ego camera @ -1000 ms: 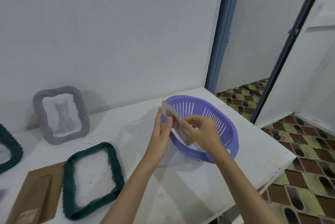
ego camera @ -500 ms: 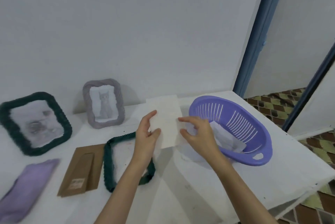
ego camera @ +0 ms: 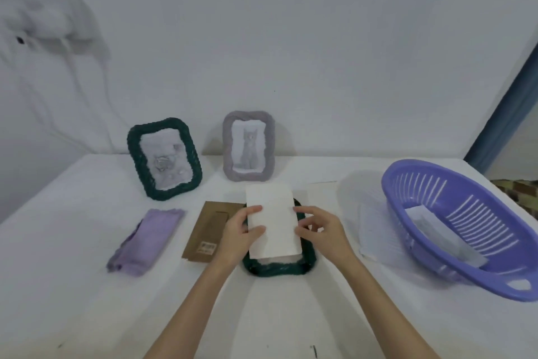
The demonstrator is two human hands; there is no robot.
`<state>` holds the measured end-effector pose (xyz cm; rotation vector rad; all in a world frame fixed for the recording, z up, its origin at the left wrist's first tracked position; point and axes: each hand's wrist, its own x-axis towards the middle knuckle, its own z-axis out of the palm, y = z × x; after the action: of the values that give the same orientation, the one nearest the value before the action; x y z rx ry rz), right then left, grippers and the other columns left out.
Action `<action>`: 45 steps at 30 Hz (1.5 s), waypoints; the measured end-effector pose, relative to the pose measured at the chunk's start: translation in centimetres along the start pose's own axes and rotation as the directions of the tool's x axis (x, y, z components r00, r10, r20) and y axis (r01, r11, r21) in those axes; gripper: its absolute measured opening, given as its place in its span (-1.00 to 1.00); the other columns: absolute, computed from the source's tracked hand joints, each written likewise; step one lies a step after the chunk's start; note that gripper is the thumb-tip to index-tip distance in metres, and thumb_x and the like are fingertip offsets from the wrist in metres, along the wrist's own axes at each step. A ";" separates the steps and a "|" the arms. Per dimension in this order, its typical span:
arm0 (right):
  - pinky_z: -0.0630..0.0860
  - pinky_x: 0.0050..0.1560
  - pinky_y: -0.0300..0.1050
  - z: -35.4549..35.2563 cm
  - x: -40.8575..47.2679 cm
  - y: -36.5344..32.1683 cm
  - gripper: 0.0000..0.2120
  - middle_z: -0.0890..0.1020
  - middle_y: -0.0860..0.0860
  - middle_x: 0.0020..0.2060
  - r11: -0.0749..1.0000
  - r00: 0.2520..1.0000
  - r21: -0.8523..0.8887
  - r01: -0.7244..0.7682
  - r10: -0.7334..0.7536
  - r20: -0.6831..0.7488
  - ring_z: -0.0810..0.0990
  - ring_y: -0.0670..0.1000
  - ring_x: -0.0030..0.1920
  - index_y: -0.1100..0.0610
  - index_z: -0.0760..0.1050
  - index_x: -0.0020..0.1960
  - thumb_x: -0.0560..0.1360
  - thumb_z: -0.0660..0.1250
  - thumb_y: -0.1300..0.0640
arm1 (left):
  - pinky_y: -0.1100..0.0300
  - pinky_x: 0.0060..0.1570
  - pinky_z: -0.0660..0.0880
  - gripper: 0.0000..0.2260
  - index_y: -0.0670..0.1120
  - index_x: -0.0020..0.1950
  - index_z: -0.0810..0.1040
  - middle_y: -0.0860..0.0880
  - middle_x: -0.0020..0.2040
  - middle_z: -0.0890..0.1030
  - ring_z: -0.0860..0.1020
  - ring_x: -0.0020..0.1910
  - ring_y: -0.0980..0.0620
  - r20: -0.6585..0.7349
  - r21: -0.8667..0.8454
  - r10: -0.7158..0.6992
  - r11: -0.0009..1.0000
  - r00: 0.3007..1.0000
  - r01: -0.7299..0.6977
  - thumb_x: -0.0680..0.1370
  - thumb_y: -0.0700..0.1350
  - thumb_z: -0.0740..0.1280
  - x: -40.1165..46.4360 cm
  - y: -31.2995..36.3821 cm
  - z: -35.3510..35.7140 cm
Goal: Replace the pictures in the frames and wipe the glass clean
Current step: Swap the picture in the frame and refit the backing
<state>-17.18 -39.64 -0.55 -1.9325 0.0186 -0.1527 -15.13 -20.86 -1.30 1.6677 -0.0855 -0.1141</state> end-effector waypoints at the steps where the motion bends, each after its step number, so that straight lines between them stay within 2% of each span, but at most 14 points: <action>1: 0.37 -0.27 -0.44 0.1 0.1 0.4 -0.73 0.61 0.00 -0.29 1.000 1.000 -0.028 -0.004 0.003 -0.003 0.37 -0.07 -0.36 0.01 0.61 0.01 0.39 0.41 0.31 | 0.21 0.12 0.49 -0.65 -0.03 0.16 0.46 -0.10 0.27 0.49 0.48 0.21 -0.02 0.037 0.072 -0.005 0.997 0.999 0.003 0.46 -0.36 0.34 -0.1 -0.3 -0.2; 4: 0.36 -0.29 -0.48 0.3 0.2 1.4 -0.80 0.58 -0.10 -0.27 0.992 0.999 -0.121 -0.038 0.037 -0.007 0.33 -0.10 -0.38 0.04 0.65 -0.05 0.42 0.39 0.29 | 0.24 0.31 0.27 -0.56 0.00 0.30 0.42 -0.02 0.38 0.36 0.27 0.43 -0.03 0.113 0.335 -0.030 0.942 0.993 -0.010 0.46 -0.27 0.38 -0.3 -1.3 -0.8; 6: 0.36 -0.22 -0.51 0.2 0.1 1.8 -0.81 0.57 -0.12 -0.21 0.987 0.999 -0.155 -0.035 0.040 0.028 0.40 -0.15 -0.31 0.07 0.64 -0.02 0.40 0.41 0.27 | 0.07 0.47 0.07 -0.51 0.05 0.35 0.36 -0.07 0.49 0.18 0.04 0.52 -0.03 0.129 0.445 -0.056 0.896 0.990 -0.007 0.47 -0.21 0.38 -0.5 -1.6 -1.1; 8: 0.33 -0.14 -0.55 0.1 -0.2 2.0 -0.74 0.56 -0.11 -0.10 0.985 0.995 -0.169 -0.031 0.046 0.090 0.44 -0.20 -0.16 0.08 0.62 0.04 0.36 0.46 0.24 | -0.02 0.50 -0.04 -0.51 0.03 0.37 0.34 -0.07 0.51 0.15 -0.05 0.53 0.02 0.150 0.498 -0.040 0.866 0.988 -0.041 0.48 -0.19 0.37 -0.6 -1.7 -1.3; 12: 0.31 0.04 -0.36 0.5 -0.7 2.7 -0.60 0.49 -0.16 0.00 0.948 0.994 -0.317 0.015 0.021 0.108 0.35 -0.07 0.06 0.00 0.57 0.12 0.30 0.52 0.08 | 0.06 0.48 -0.01 -0.51 -0.02 0.38 0.34 -0.01 0.52 0.15 -0.05 0.52 0.07 0.147 0.518 -0.011 0.853 0.989 -0.068 0.48 -0.17 0.38 -0.3 -1.9 -1.4; 14: 0.30 0.14 -0.27 0.7 -0.9 2.8 -0.57 0.46 -0.18 0.04 0.938 0.995 -0.345 0.034 0.000 0.098 0.32 -0.08 0.11 0.00 0.56 0.13 0.29 0.53 0.03 | 0.07 0.47 0.01 -0.51 -0.05 0.39 0.34 -0.01 0.52 0.13 -0.03 0.52 0.06 0.136 0.550 -0.022 0.833 0.990 -0.057 0.48 -0.17 0.37 -0.2 -1.8 -1.5; 16: 0.26 0.17 -0.26 1.0 -1.1 2.8 -0.56 0.44 -0.18 0.10 0.929 0.995 -0.367 0.049 -0.011 0.103 0.29 -0.09 0.14 0.01 0.55 0.15 0.30 0.51 -0.01 | 0.09 0.47 0.01 -0.52 -0.09 0.39 0.34 -0.01 0.52 0.13 -0.01 0.52 0.05 0.141 0.563 -0.030 0.824 0.990 -0.055 0.49 -0.18 0.35 -0.1 -1.9 -1.6; 20: 0.23 0.19 -0.27 1.0 -1.4 2.8 -0.54 0.42 -0.15 0.19 0.914 0.991 -0.400 0.065 -0.011 0.135 0.24 -0.11 0.14 0.00 0.53 0.19 0.32 0.49 -0.04 | 0.13 0.47 0.01 -0.50 -0.11 0.41 0.31 0.01 0.51 0.16 0.01 0.52 0.07 0.161 0.573 -0.057 0.818 0.985 -0.046 0.50 -0.17 0.35 -0.2 -1.9 -1.8; 27: 0.20 0.21 -0.27 0.9 -1.8 3.0 -0.54 0.40 -0.12 0.29 0.914 0.997 -0.401 0.063 -0.036 0.074 0.24 -0.05 0.22 0.00 0.47 0.26 0.39 0.43 -0.04 | 0.12 0.48 0.00 -0.38 -0.13 0.47 0.20 0.08 0.53 0.08 -0.05 0.52 0.10 0.222 0.554 -0.089 0.831 0.971 -0.051 0.48 -0.10 0.38 -0.4 -1.9 -1.8; 31: 0.25 0.22 -0.25 1.2 -2.1 3.2 -0.55 0.39 -0.12 0.30 0.891 0.995 -0.446 0.078 -0.040 0.093 0.25 -0.04 0.21 0.03 0.46 0.28 0.42 0.40 -0.05 | 0.13 0.48 -0.01 -0.37 -0.13 0.47 0.19 0.08 0.52 0.09 -0.06 0.52 0.11 0.222 0.557 -0.097 0.829 0.970 -0.045 0.48 -0.12 0.39 -0.4 -1.8 -1.9; 35: 0.22 0.17 -0.28 1.4 -2.3 3.1 -0.56 0.40 -0.12 0.29 0.908 0.996 -0.409 0.086 -0.069 0.056 0.23 -0.09 0.14 0.00 0.46 0.27 0.42 0.40 -0.02 | 0.11 0.48 0.00 -0.35 -0.11 0.48 0.17 0.09 0.53 0.08 -0.07 0.52 0.11 0.230 0.569 -0.106 0.821 0.967 -0.046 0.47 -0.11 0.39 -0.5 -1.9 -1.9; 39: 0.21 0.19 -0.25 1.0 -2.1 3.0 -0.58 0.36 -0.09 0.32 0.908 0.998 -0.415 0.063 -0.068 0.004 0.22 -0.05 0.18 -0.01 0.46 0.26 0.42 0.40 0.02 | 0.09 0.48 -0.01 -0.35 -0.11 0.49 0.15 0.09 0.53 0.07 -0.07 0.52 0.10 0.232 0.572 -0.104 0.819 0.967 -0.049 0.48 -0.11 0.38 -0.4 -2.2 -1.8; 43: 0.24 0.20 -0.24 0.9 -2.1 3.1 -0.59 0.40 -0.06 0.30 0.903 0.999 -0.429 0.033 -0.024 0.026 0.25 0.00 0.21 0.01 0.48 0.25 0.43 0.40 0.00 | 0.10 0.48 -0.01 -0.35 -0.12 0.48 0.15 0.08 0.53 0.06 -0.07 0.52 0.10 0.242 0.561 -0.093 0.826 0.966 -0.061 0.48 -0.10 0.38 -0.3 -2.2 -1.8; 45: 0.23 0.18 -0.26 1.0 -2.2 3.2 -0.57 0.41 -0.07 0.27 0.914 1.000 -0.404 0.028 -0.022 0.018 0.24 -0.03 0.18 0.00 0.46 0.27 0.42 0.40 -0.01 | 0.10 0.48 0.00 -0.39 -0.11 0.47 0.19 0.09 0.51 0.07 -0.05 0.52 0.09 0.202 0.558 -0.034 0.825 0.979 -0.087 0.49 -0.09 0.37 -0.3 -2.2 -1.9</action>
<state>-19.10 -39.66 -4.06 -2.3494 0.0179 -0.1630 -15.24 -18.68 -3.26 2.2482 -0.3260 -0.2589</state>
